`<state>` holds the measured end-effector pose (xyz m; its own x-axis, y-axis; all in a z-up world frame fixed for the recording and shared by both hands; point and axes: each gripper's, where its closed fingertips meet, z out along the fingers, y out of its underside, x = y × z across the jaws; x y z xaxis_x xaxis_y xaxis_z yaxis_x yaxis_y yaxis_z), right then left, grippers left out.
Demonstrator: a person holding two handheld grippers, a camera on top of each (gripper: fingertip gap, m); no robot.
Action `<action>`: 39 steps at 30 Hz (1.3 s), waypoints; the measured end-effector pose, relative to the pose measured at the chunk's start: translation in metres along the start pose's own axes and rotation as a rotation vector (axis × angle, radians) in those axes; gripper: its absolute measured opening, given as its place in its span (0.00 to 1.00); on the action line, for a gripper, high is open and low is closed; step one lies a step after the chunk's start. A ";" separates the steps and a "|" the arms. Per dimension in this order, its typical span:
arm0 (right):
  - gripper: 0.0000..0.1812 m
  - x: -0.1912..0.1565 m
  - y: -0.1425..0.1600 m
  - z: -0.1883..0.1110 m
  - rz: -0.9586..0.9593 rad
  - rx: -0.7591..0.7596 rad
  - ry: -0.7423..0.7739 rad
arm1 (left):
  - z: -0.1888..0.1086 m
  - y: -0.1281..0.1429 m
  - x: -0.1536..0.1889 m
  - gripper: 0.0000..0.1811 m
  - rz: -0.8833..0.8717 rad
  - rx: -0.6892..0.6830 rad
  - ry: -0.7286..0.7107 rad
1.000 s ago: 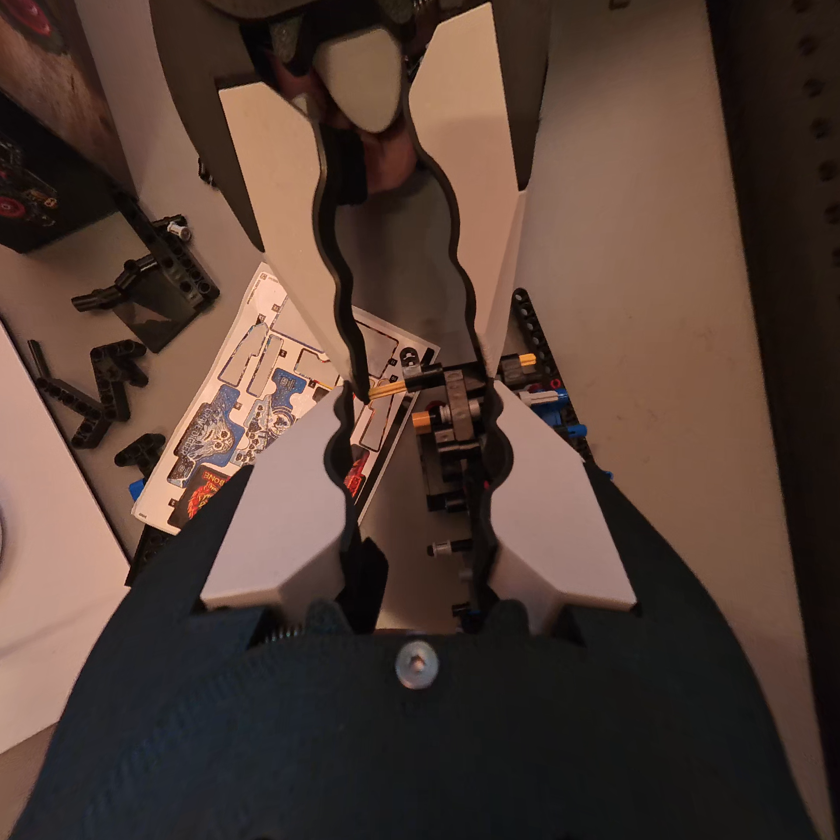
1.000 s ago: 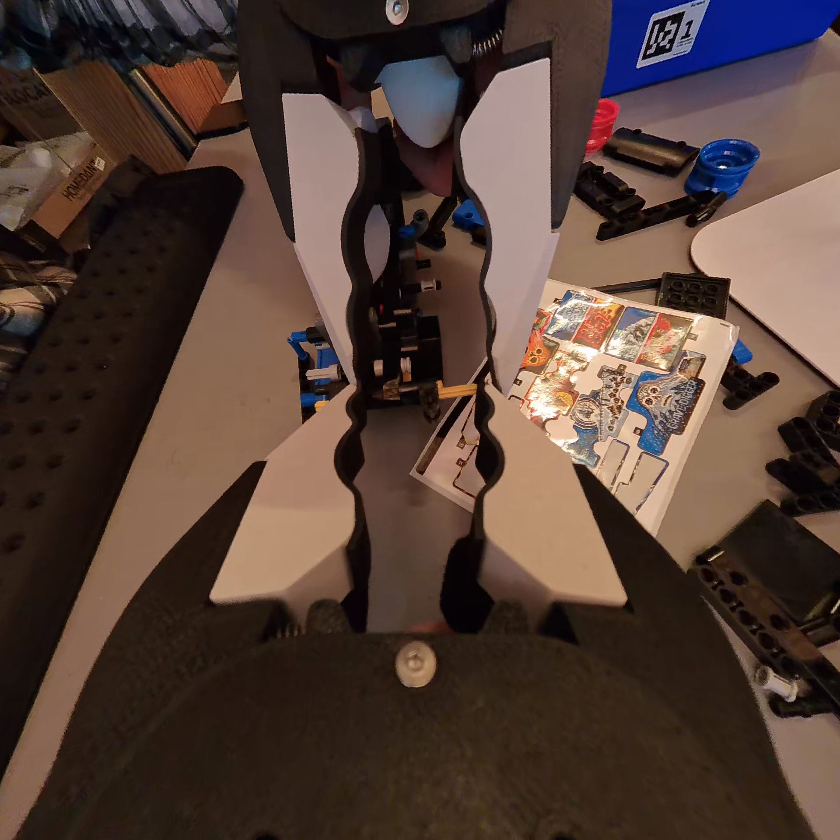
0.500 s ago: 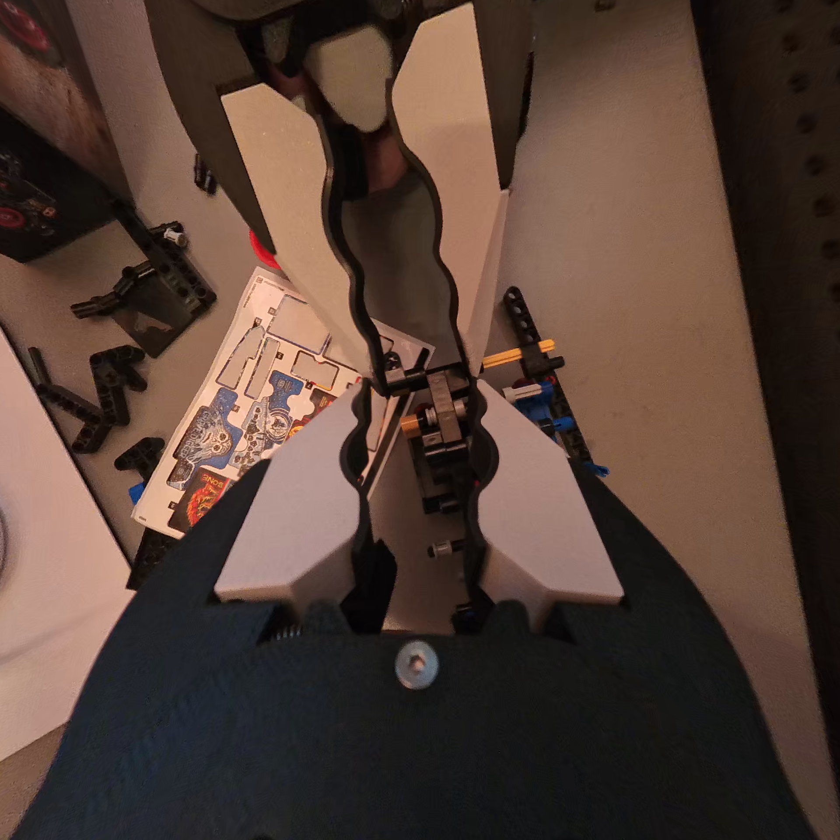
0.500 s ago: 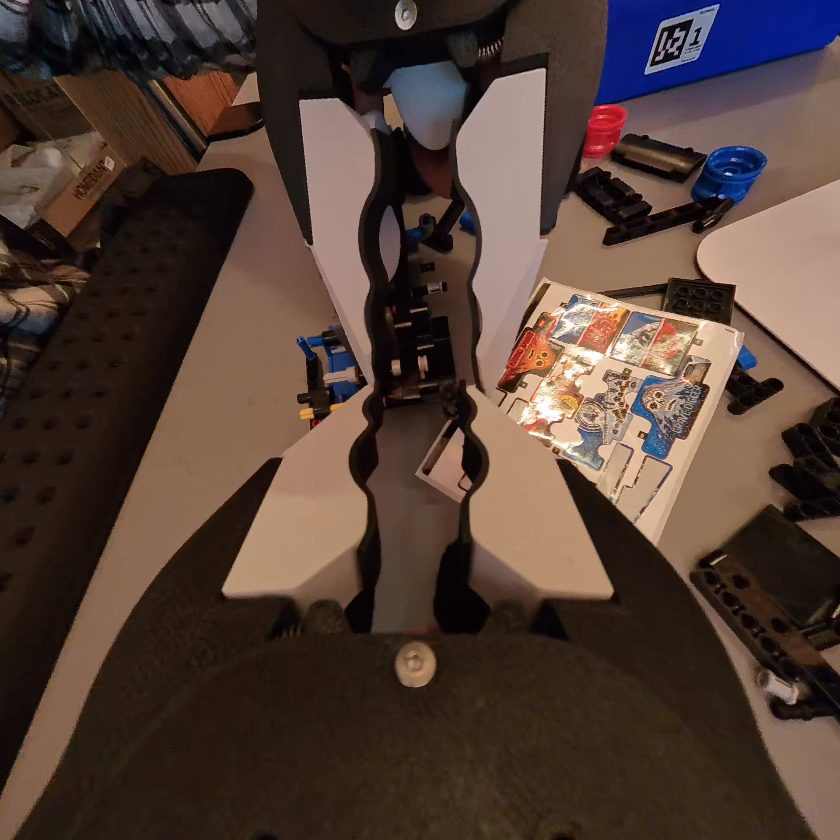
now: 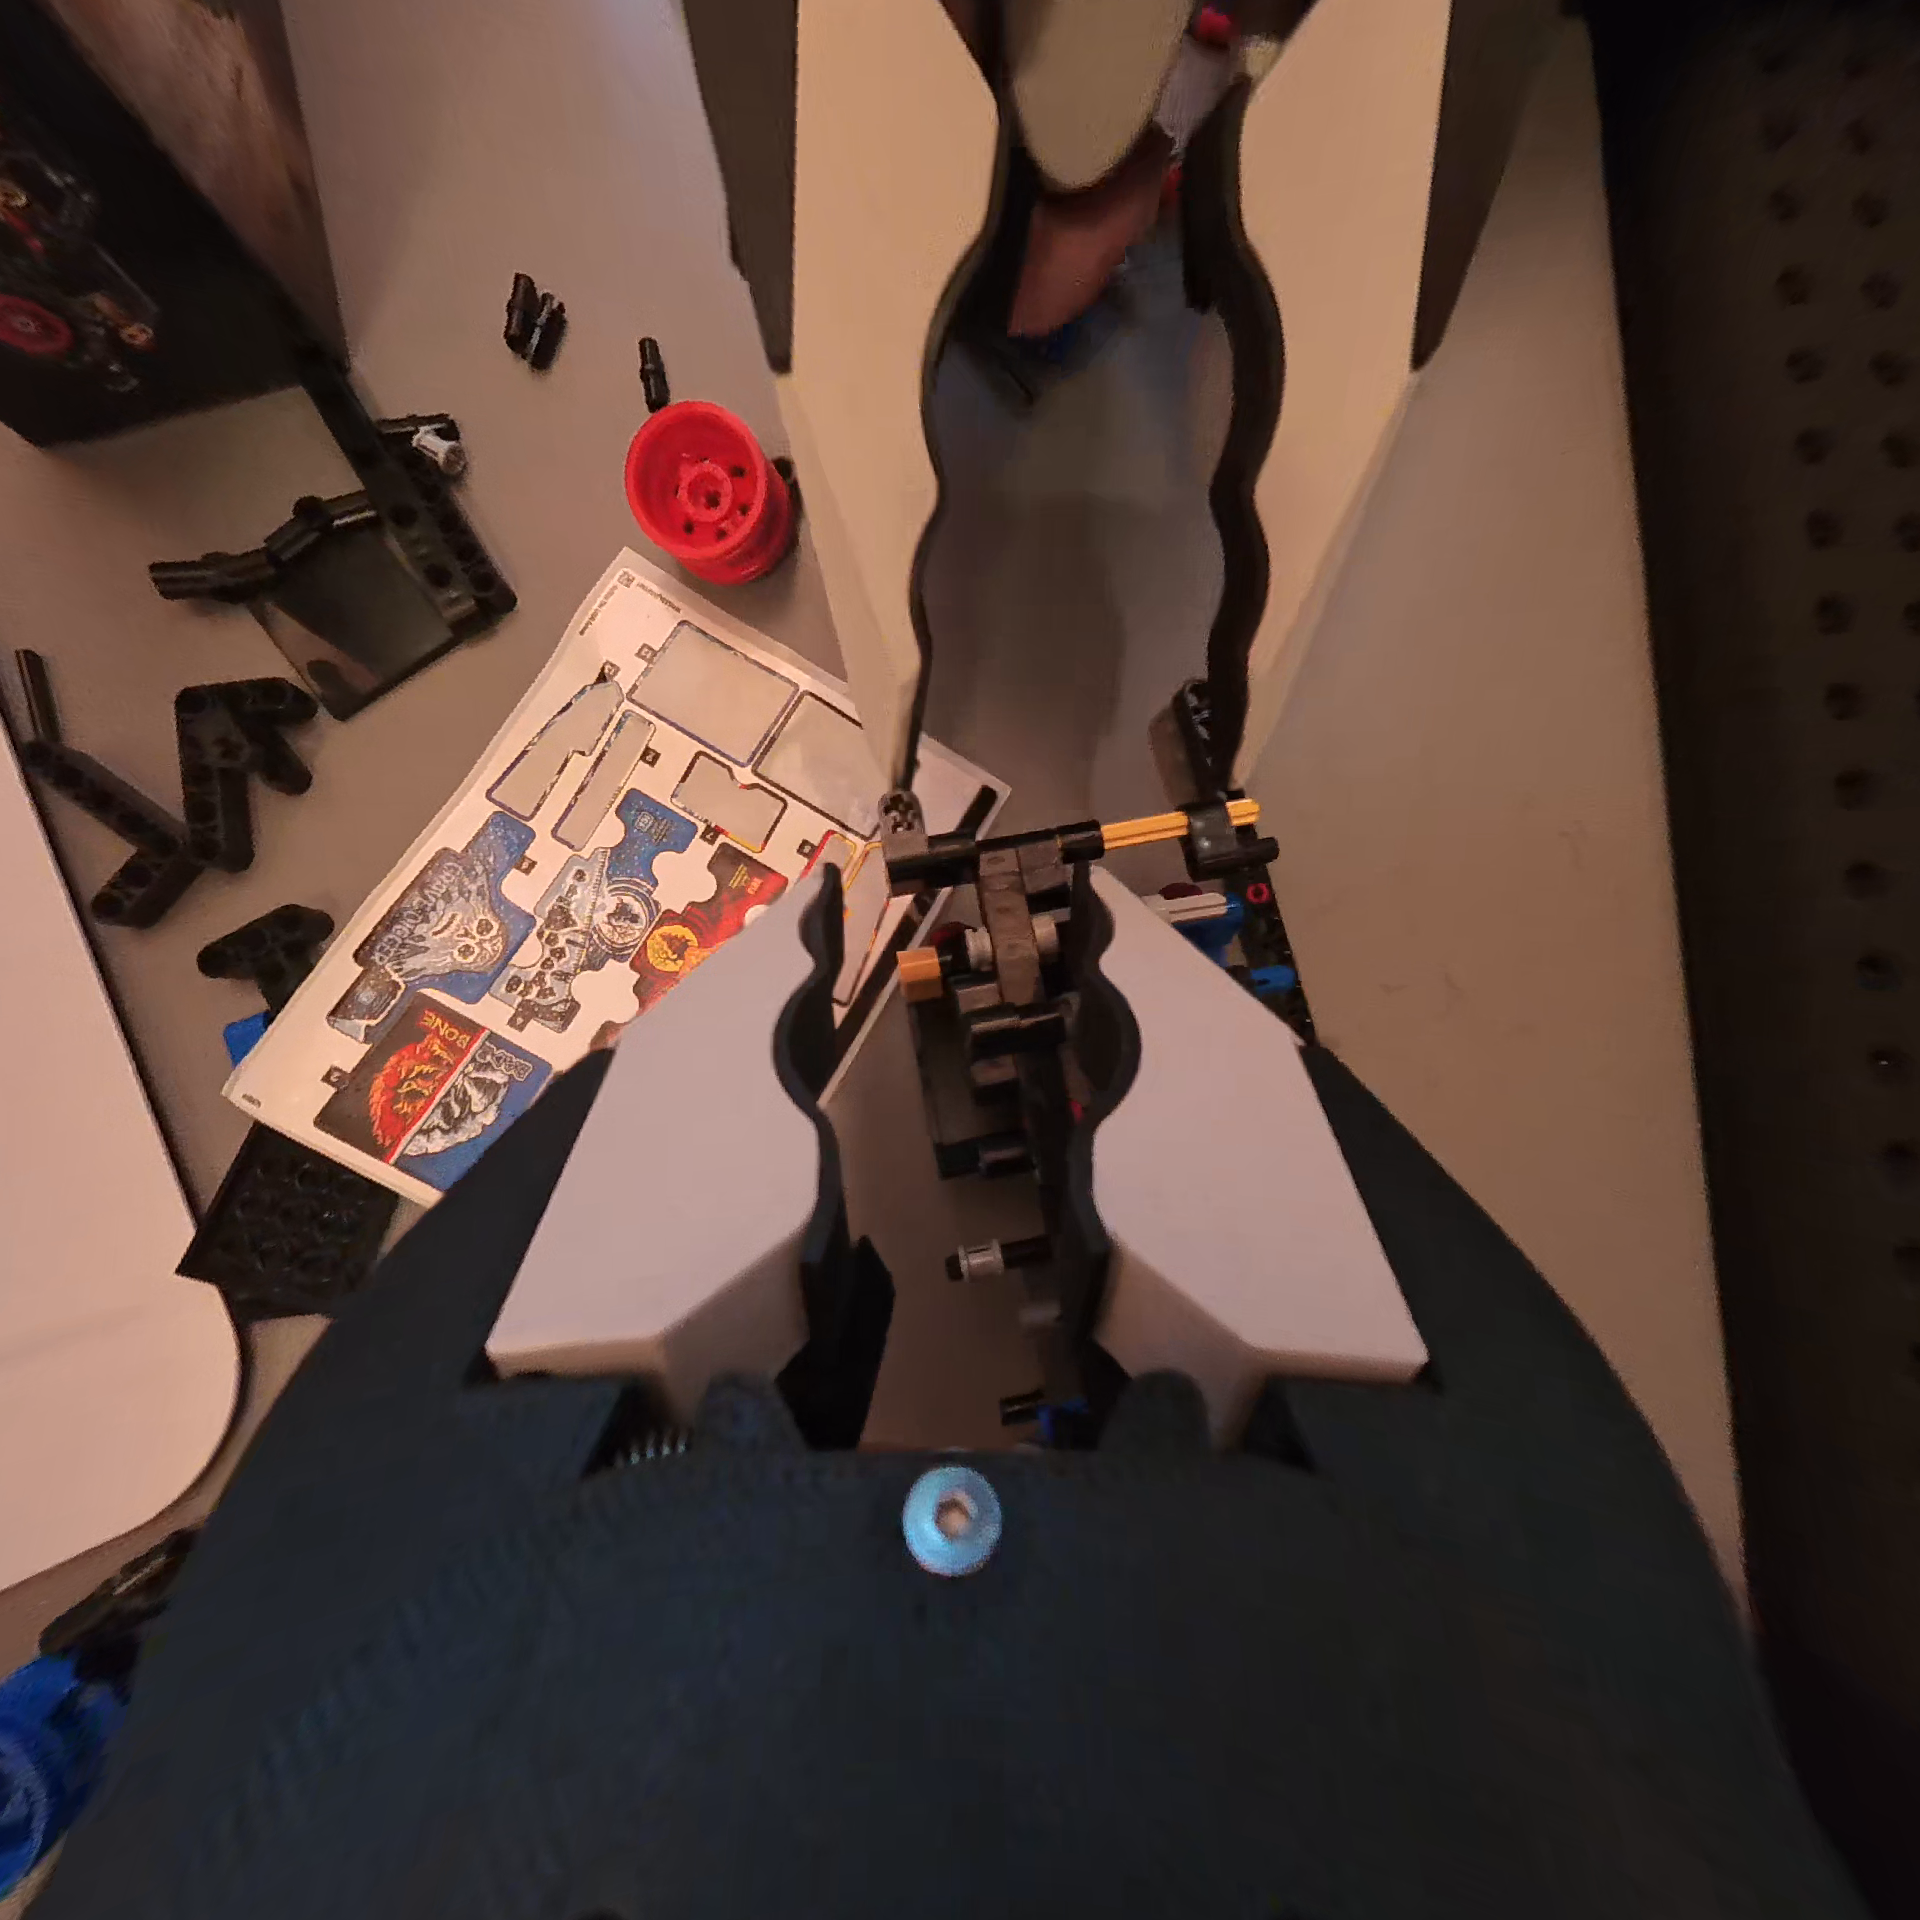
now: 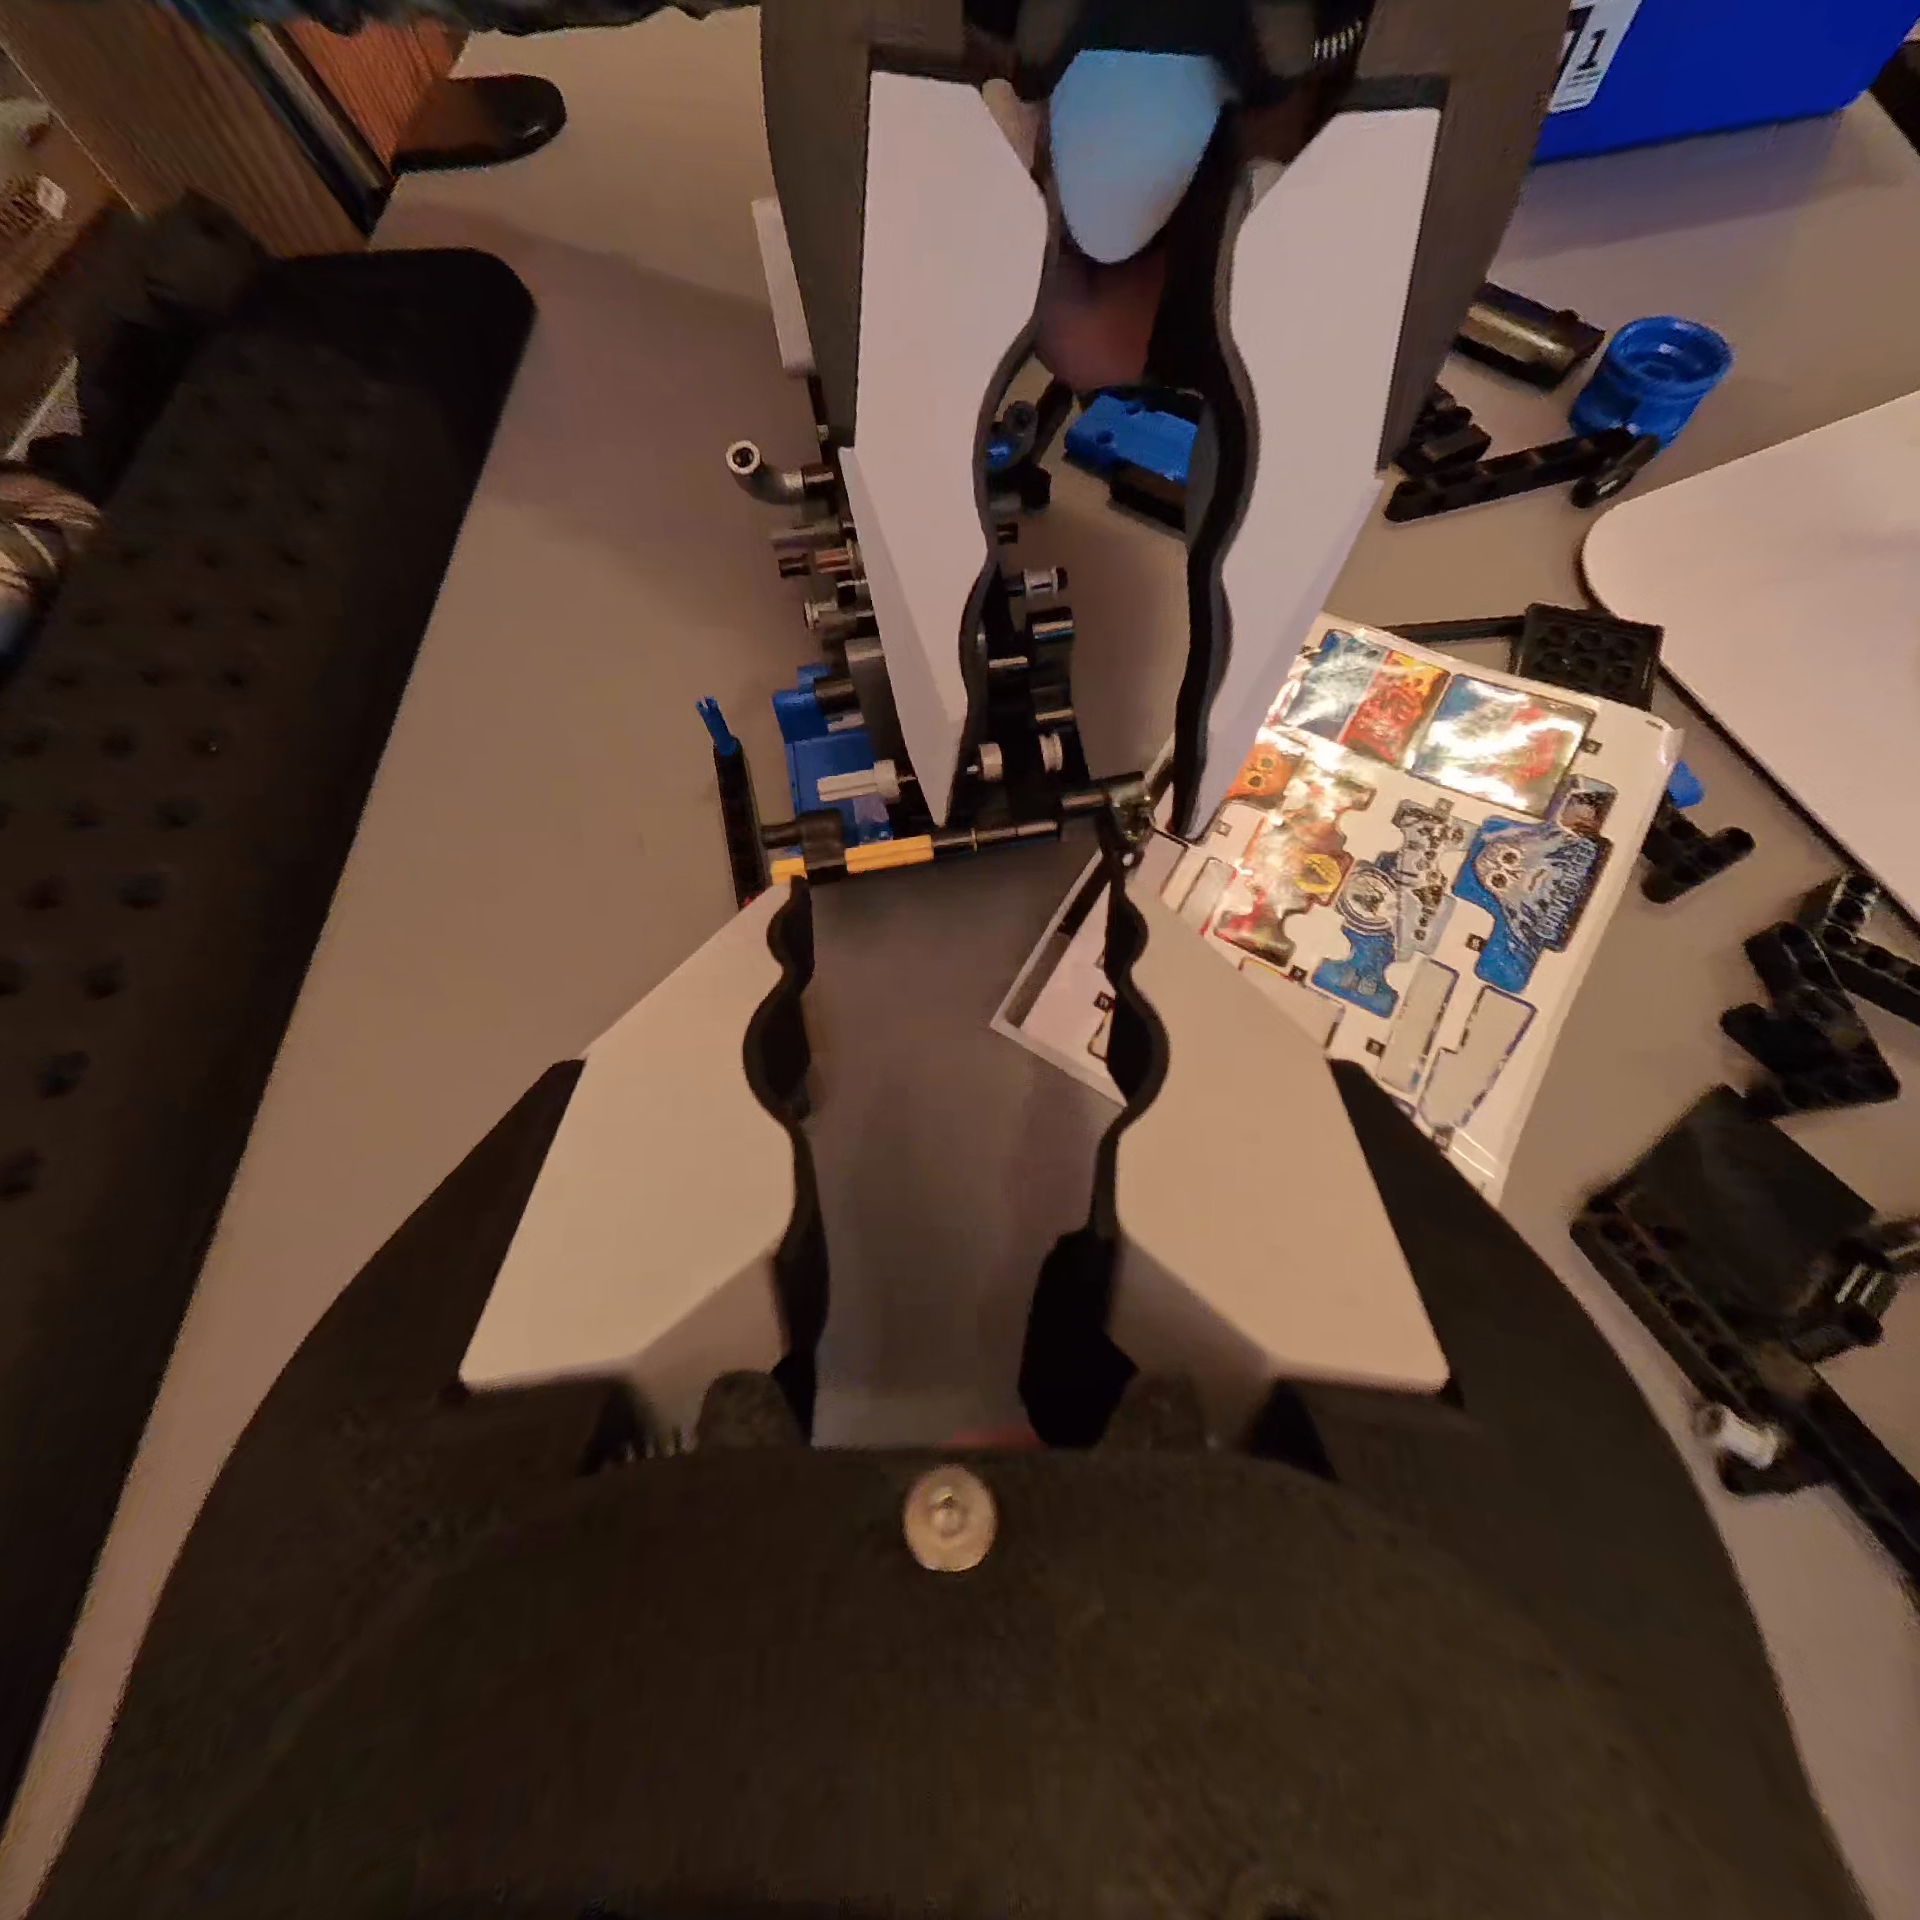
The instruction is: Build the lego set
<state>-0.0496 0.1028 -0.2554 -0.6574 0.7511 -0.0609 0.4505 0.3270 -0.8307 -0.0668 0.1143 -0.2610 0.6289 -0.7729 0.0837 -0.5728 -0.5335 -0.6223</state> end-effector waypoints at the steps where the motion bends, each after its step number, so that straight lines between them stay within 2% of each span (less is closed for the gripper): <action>1: 0.29 -0.001 -0.001 0.001 -0.001 0.003 -0.002 | 0.000 0.000 0.000 0.23 -0.006 0.001 0.002; 6: 0.25 0.002 -0.001 0.002 -0.001 0.017 0.010 | -0.002 0.002 -0.002 0.25 -0.037 0.006 0.002; 8: 0.22 0.002 -0.002 0.002 -0.014 0.019 0.016 | -0.005 -0.002 0.003 0.32 -0.061 0.032 0.044; 10: 0.22 0.001 -0.003 0.001 -0.013 0.026 0.014 | -0.009 -0.005 0.002 0.32 -0.070 0.052 0.044; 16: 0.22 0.001 -0.004 0.002 -0.024 0.025 0.015 | -0.009 0.007 0.014 0.43 -0.019 -0.055 -0.012; 22: 0.19 0.001 -0.003 0.003 -0.030 0.025 0.020 | -0.001 0.011 0.014 0.44 -0.011 -0.107 -0.126; 26: 0.17 -0.003 -0.004 0.004 -0.042 0.029 0.011 | 0.000 0.010 0.012 0.44 -0.022 -0.089 -0.135; 27: 0.16 -0.004 -0.004 0.004 -0.044 0.026 0.008 | -0.001 0.011 0.010 0.38 -0.017 -0.092 -0.152; 39: 0.02 -0.013 -0.005 0.008 -0.076 0.019 -0.032 | -0.002 0.012 0.007 0.37 -0.032 -0.079 -0.175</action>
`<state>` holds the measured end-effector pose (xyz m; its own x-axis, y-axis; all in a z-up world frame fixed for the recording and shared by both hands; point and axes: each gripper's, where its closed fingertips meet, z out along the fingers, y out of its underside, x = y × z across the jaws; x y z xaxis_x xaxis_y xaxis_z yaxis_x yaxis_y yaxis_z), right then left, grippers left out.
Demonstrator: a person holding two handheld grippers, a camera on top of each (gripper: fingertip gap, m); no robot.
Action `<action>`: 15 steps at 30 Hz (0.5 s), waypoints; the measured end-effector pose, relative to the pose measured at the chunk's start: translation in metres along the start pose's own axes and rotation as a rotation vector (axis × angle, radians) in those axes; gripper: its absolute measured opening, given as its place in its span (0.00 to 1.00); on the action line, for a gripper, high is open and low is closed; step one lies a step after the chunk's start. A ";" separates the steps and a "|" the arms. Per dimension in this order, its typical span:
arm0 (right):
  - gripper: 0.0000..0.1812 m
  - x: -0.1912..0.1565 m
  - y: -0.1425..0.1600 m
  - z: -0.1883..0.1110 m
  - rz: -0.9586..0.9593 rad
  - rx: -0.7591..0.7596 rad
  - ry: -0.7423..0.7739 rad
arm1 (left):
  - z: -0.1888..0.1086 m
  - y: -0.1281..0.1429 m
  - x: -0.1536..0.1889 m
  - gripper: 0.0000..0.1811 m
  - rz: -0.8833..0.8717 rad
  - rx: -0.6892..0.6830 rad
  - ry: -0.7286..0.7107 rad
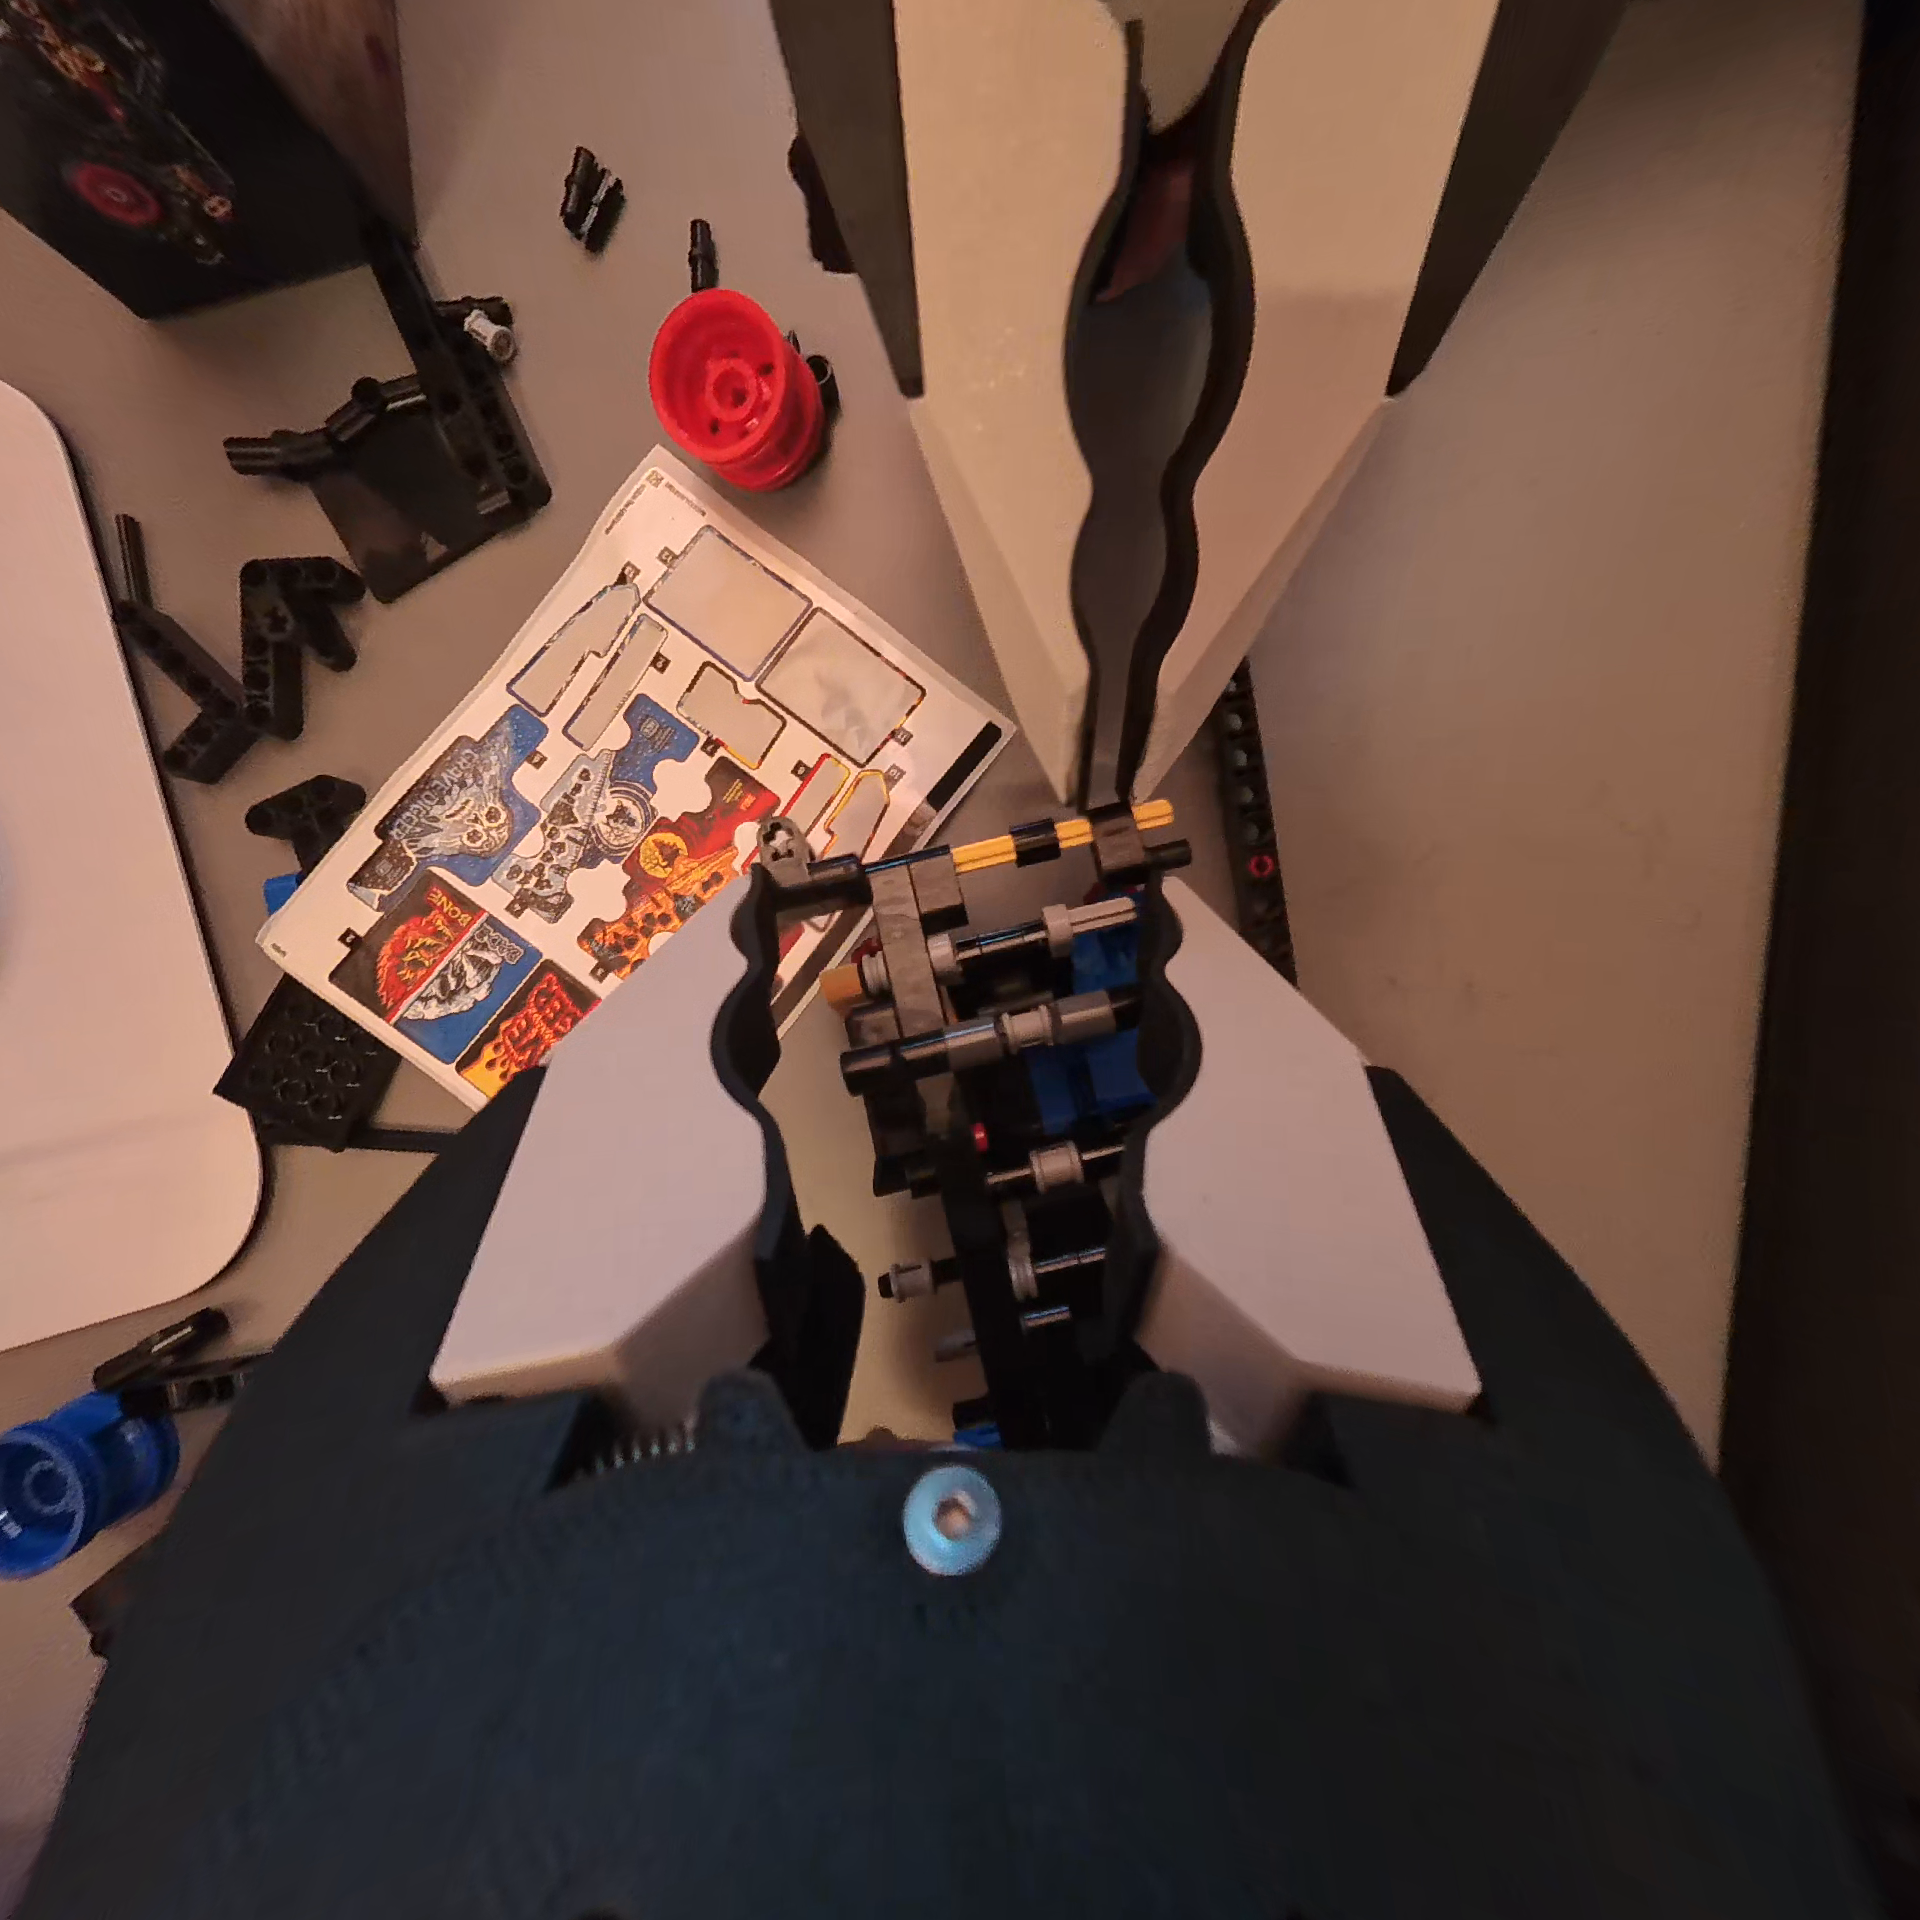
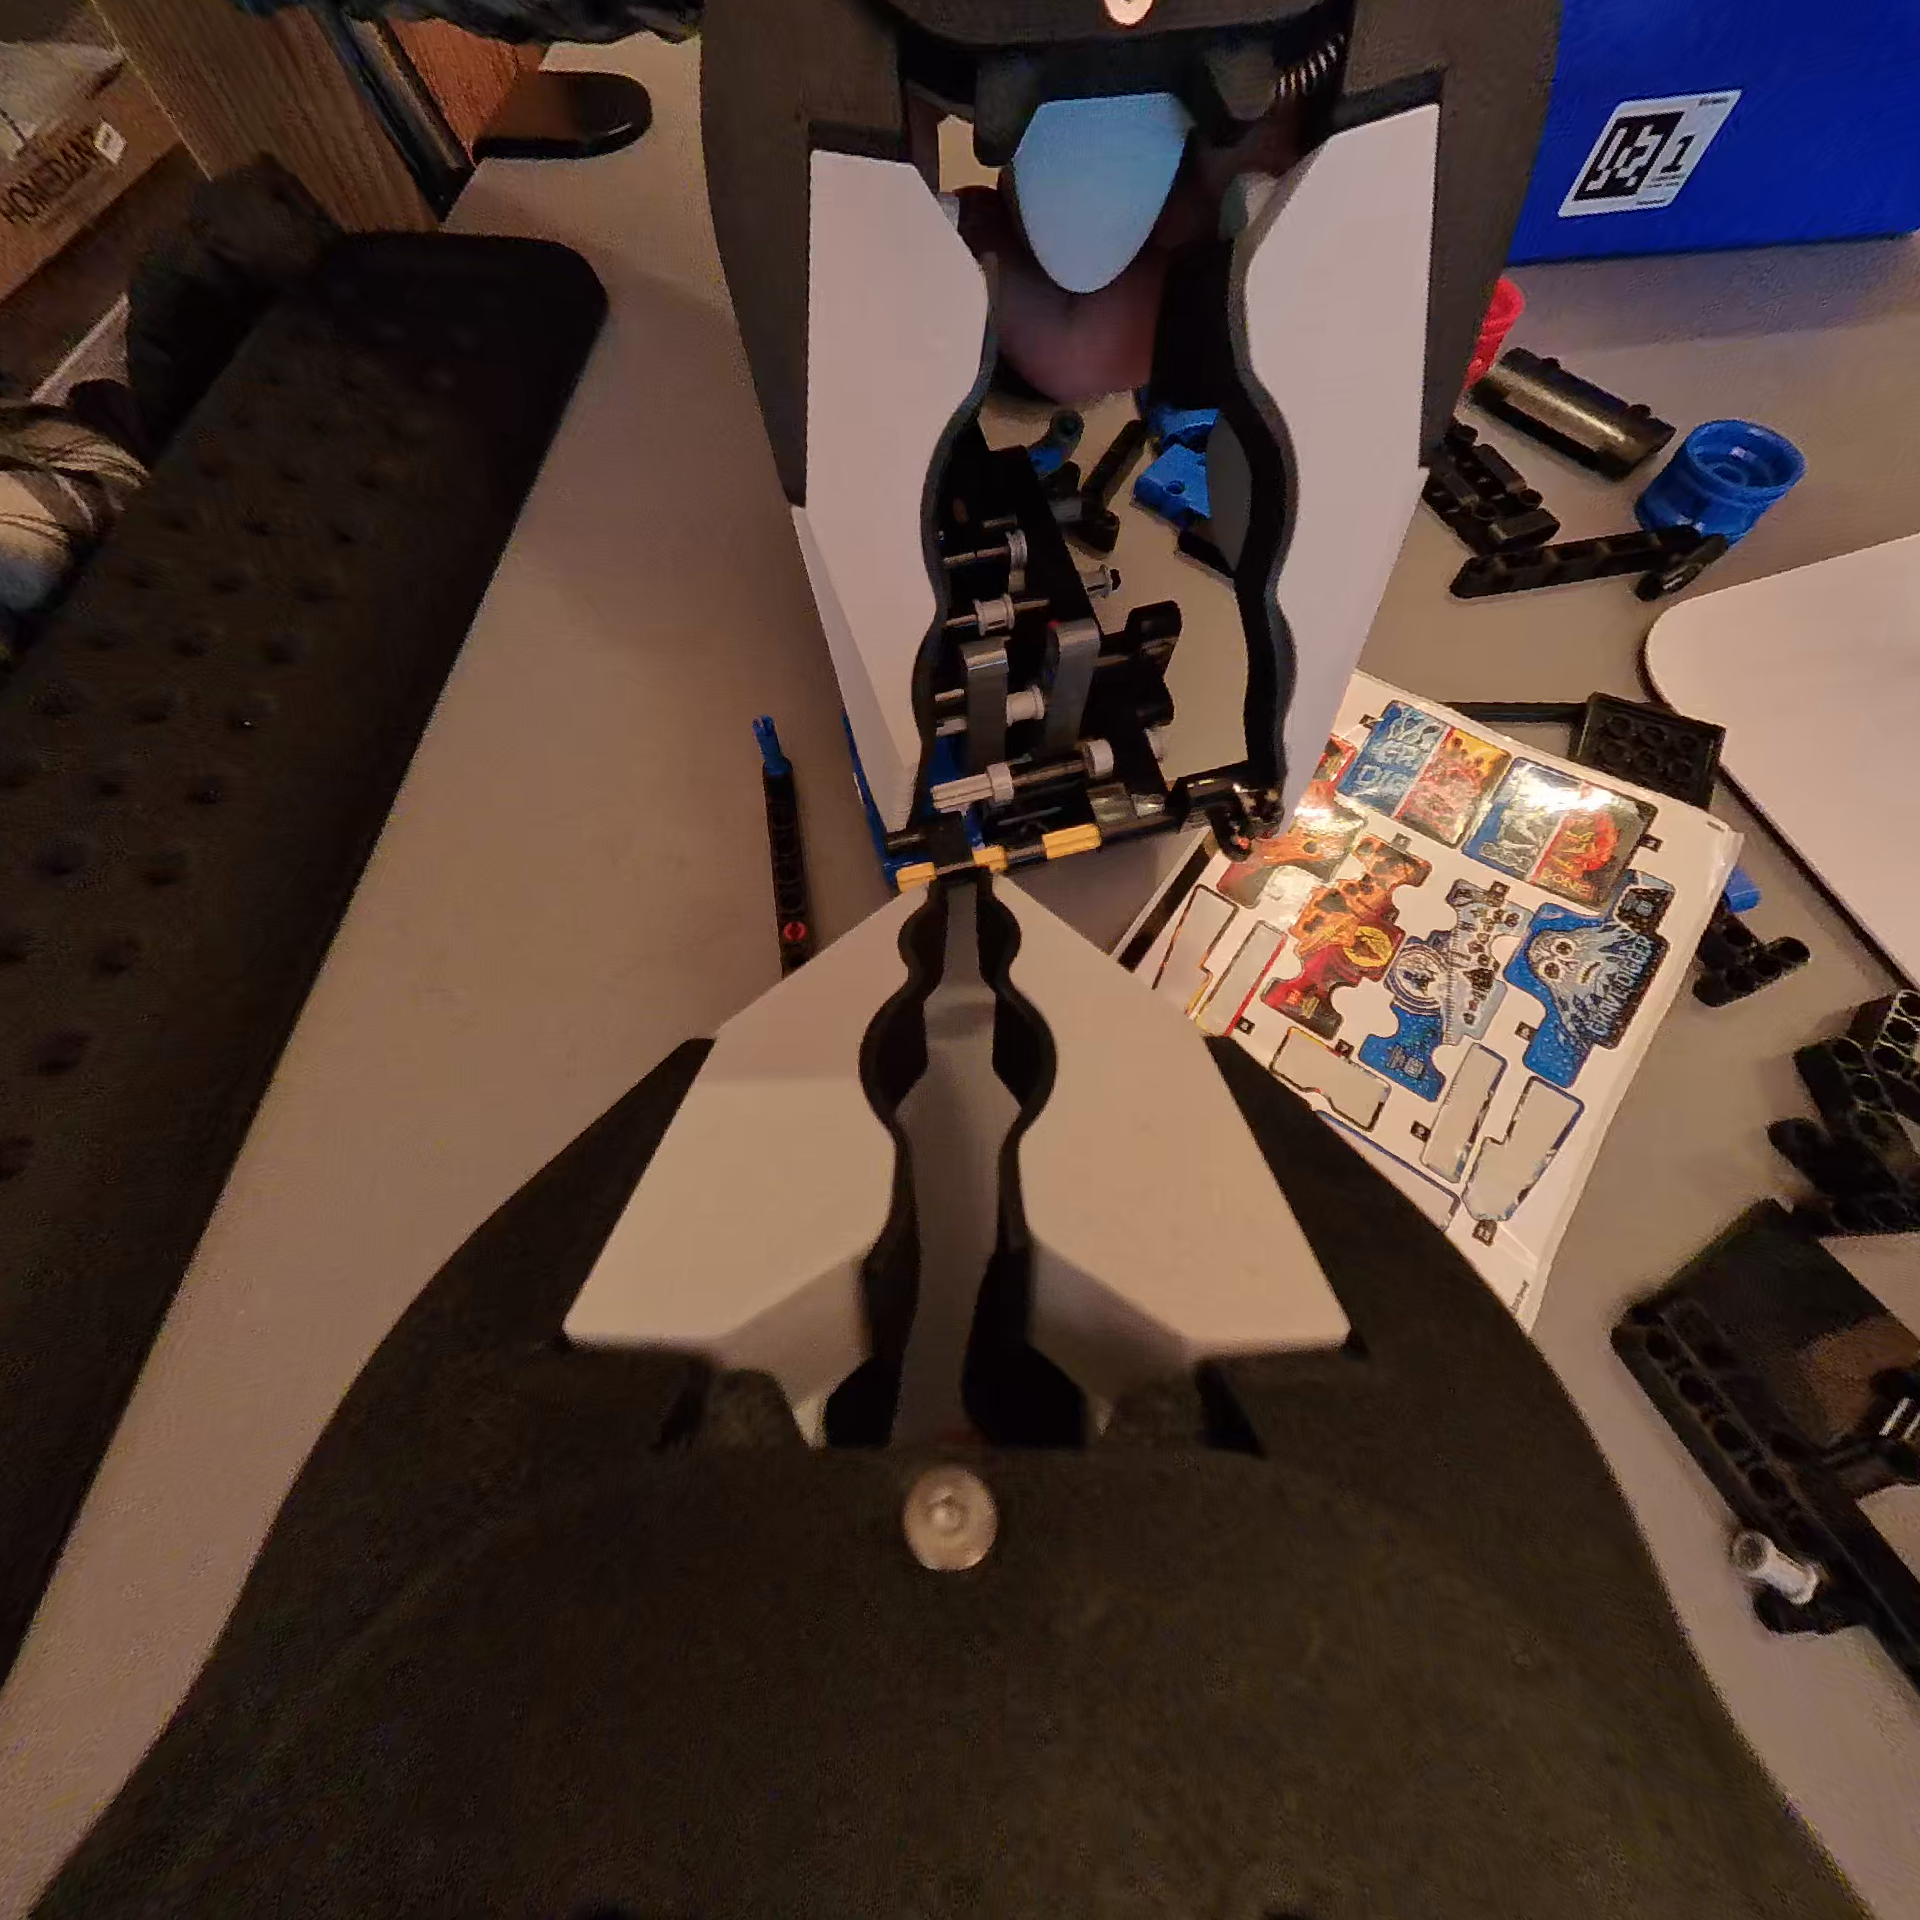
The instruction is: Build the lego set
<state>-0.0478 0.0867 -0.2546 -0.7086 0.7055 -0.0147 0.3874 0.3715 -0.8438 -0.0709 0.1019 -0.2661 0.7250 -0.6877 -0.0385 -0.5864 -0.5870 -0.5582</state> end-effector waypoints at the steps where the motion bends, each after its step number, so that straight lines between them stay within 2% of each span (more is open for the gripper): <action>1: 0.01 0.000 0.000 0.000 0.006 0.000 0.000 | 0.000 0.000 0.000 0.37 0.000 -0.001 -0.001; 15: 0.00 0.005 -0.001 0.003 0.040 -0.018 0.031 | 0.000 0.000 -0.002 0.36 -0.026 0.010 -0.004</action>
